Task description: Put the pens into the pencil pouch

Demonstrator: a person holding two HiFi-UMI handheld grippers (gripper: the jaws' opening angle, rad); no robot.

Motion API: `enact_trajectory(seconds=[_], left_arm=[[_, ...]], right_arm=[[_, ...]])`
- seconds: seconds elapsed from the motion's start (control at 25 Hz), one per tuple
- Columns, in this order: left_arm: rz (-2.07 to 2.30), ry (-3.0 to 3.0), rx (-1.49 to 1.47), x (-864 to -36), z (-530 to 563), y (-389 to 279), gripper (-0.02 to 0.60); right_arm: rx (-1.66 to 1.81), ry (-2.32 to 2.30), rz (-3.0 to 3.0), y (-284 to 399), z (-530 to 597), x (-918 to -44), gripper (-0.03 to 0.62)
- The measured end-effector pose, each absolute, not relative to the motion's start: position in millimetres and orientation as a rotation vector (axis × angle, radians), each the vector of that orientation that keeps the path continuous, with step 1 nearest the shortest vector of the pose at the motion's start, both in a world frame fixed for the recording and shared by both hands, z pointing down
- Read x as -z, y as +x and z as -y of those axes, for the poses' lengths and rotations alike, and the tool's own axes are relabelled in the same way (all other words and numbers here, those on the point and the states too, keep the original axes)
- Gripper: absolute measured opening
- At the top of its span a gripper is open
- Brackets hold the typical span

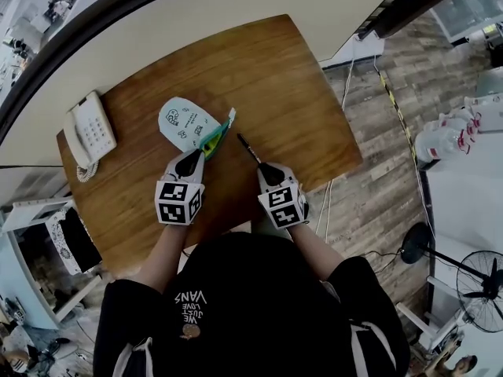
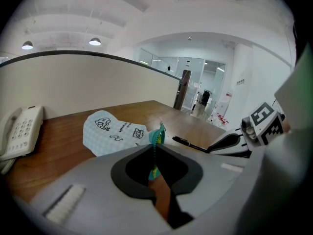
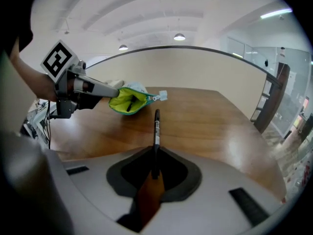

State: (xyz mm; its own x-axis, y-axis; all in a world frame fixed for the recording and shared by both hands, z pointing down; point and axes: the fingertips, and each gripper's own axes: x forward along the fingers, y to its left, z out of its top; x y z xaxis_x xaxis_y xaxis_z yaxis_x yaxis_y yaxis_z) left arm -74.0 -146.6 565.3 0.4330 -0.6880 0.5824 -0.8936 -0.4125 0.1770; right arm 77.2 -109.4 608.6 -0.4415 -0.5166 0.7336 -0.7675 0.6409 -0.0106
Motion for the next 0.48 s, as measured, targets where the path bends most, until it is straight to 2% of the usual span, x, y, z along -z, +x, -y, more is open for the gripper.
enact_trajectory(seconds=[0.48], left_arm=[[1.332, 2.232, -0.561, -562, 140, -67, 0.026]], right_arm=[[-0.363, 0.812, 2.21, 30, 101, -589, 0.054]])
